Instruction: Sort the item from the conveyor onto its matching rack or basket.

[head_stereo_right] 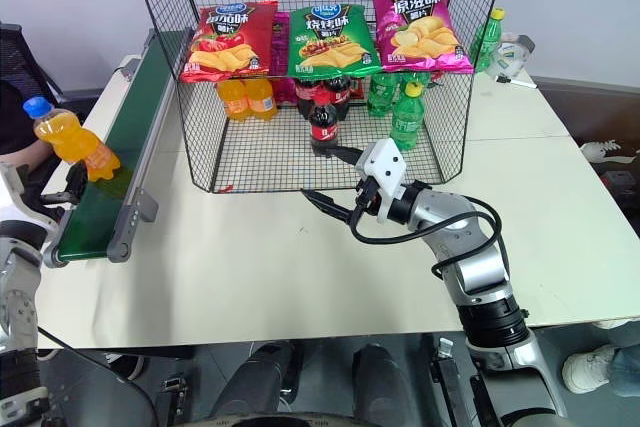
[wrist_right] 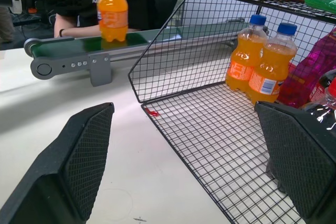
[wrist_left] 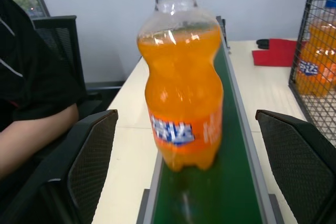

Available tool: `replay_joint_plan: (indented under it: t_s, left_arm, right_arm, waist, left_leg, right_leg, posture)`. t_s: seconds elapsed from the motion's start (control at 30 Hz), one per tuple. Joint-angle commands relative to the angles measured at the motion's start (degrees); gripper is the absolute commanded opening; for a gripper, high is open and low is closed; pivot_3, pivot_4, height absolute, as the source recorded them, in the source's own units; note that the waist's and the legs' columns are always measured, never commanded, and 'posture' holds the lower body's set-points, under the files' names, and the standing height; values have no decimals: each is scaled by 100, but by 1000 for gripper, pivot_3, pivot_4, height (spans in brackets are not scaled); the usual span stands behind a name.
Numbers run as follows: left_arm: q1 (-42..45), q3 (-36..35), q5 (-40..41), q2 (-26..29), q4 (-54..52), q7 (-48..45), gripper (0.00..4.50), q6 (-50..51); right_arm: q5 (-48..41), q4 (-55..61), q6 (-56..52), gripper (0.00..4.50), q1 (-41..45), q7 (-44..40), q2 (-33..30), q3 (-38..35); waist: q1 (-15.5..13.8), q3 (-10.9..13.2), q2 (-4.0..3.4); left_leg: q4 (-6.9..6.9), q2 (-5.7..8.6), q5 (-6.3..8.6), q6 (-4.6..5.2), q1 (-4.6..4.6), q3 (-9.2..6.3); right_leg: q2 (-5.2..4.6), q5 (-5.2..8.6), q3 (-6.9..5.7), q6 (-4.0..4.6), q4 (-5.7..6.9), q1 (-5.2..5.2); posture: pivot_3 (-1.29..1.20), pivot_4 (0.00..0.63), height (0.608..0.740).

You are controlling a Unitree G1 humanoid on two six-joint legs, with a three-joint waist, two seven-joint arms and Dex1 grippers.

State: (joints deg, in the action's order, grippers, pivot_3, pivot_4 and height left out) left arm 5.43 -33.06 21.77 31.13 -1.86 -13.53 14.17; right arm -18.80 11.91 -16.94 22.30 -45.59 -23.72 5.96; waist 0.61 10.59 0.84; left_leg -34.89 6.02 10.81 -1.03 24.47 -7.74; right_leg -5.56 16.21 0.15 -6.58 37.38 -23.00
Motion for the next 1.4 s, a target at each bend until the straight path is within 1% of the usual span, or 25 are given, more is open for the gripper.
replay_joint_plan:
  t_s: [0.03,0.37,0.4,0.47,0.5,0.53,0.57,0.8,0.9,1.03,1.1,1.13,1.2,1.3,1.37,1.4]
  left_arm:
    - [94,-208,-11,122,-36,51,4394,-128]
    - [144,-213,56,96,3,60,4394,-74]
    - [140,-226,48,81,-8,70,4175,-125]
    - [132,-239,74,73,-34,63,3571,-117]
    - [137,-238,74,77,-34,63,3150,-104]
    - [143,-240,100,84,-58,40,2621,-78]
    - [152,-240,111,97,-87,32,2445,-48]
    - [513,-258,723,260,-762,-215,2445,204]
    - [722,-28,1089,391,-1233,-434,2445,634]
    - [988,474,1495,490,-1766,-735,2445,1183]
    - [1184,1188,1240,437,-1880,-785,2445,1371]
    - [1245,1418,1131,418,-1896,-792,2445,1418]
    - [1447,1788,929,138,-1643,-491,2445,1591]
    - [1809,2521,306,-518,-890,-223,2445,1244]
    - [1991,2695,2,-814,-502,-106,2445,1014]
    - [2138,2808,-242,-960,-120,-2,2445,776]
  right_arm:
    - [-24,109,96,4500,118,-1,20,-24]
    - [-13,102,106,4500,131,-5,13,-34]
    - [-11,101,108,4500,131,-5,12,-34]
    - [-11,106,108,4500,126,-5,10,-35]
    - [-10,100,109,4500,131,-6,11,-35]
    - [-11,100,107,4500,130,-6,10,-35]
    - [-10,103,107,4500,128,-6,10,-33]
    - [-9,64,124,4500,154,-28,10,-34]
    - [-7,63,131,4500,154,-38,11,-31]
    - [0,59,137,4500,172,-34,18,-28]
    - [9,56,140,4500,177,-19,20,-33]
    - [10,56,140,4500,178,-13,21,-35]
    - [13,55,143,4500,175,-3,21,-32]
    - [36,96,155,4500,132,37,23,-16]
    - [42,131,148,4500,112,63,27,-8]
    - [49,147,147,4500,99,83,26,-14]
  waist:
    - [-1,0,0]
    - [1,0,0]
    - [0,0,0]
    - [-2,0,0]
    - [-2,0,0]
    - [-2,0,0]
    - [-1,0,0]
    - [-14,-1,7]
    - [-10,-1,9]
    - [3,-1,7]
    - [-5,-1,7]
    - [-4,-1,7]
    - [-1,-1,5]
    - [-4,-1,4]
    - [9,-1,5]
    - [14,-1,5]
  left_leg:
    - [0,0,0,0,0,0]
    - [0,0,0,0,0,0]
    - [0,0,0,0,0,0]
    - [0,0,0,0,0,0]
    - [-1,0,0,0,0,0]
    - [-1,0,0,0,0,0]
    - [-1,0,0,0,0,0]
    - [-7,0,0,0,2,-1]
    - [-9,0,0,0,4,-3]
    - [-9,1,0,0,3,-2]
    - [-8,1,-1,0,1,0]
    - [-8,1,-1,0,1,-1]
    - [-8,2,-1,0,0,0]
    - [-8,2,-1,0,0,0]
    - [-8,2,-2,-1,2,-1]
    - [-8,2,-3,-1,2,1]
  right_leg:
    - [0,0,0,0,0,0]
    - [0,0,0,0,0,0]
    - [0,0,0,0,0,0]
    - [0,0,0,0,0,0]
    - [0,0,-1,0,0,0]
    - [0,0,0,0,0,0]
    - [0,0,-1,0,0,0]
    - [0,0,-2,0,0,1]
    - [0,0,-4,0,1,2]
    - [0,0,-3,0,0,3]
    - [1,-1,-2,-1,2,14]
    - [2,-1,-3,-1,3,21]
    - [2,-1,-3,-1,3,28]
    - [5,-1,-6,-1,5,27]
    - [7,-1,-8,-2,7,25]
    - [7,-1,-6,-2,7,24]
  posture:
    - [0,150,740]
    - [0,150,740]
    - [0,150,740]
    - [0,150,740]
    - [0,150,740]
    - [0,150,740]
    - [0,150,740]
    - [0,150,740]
    - [0,150,740]
    - [0,150,740]
    - [0,150,740]
    - [0,150,740]
    - [0,150,740]
    - [0,150,740]
    - [0,150,740]
    - [0,150,740]
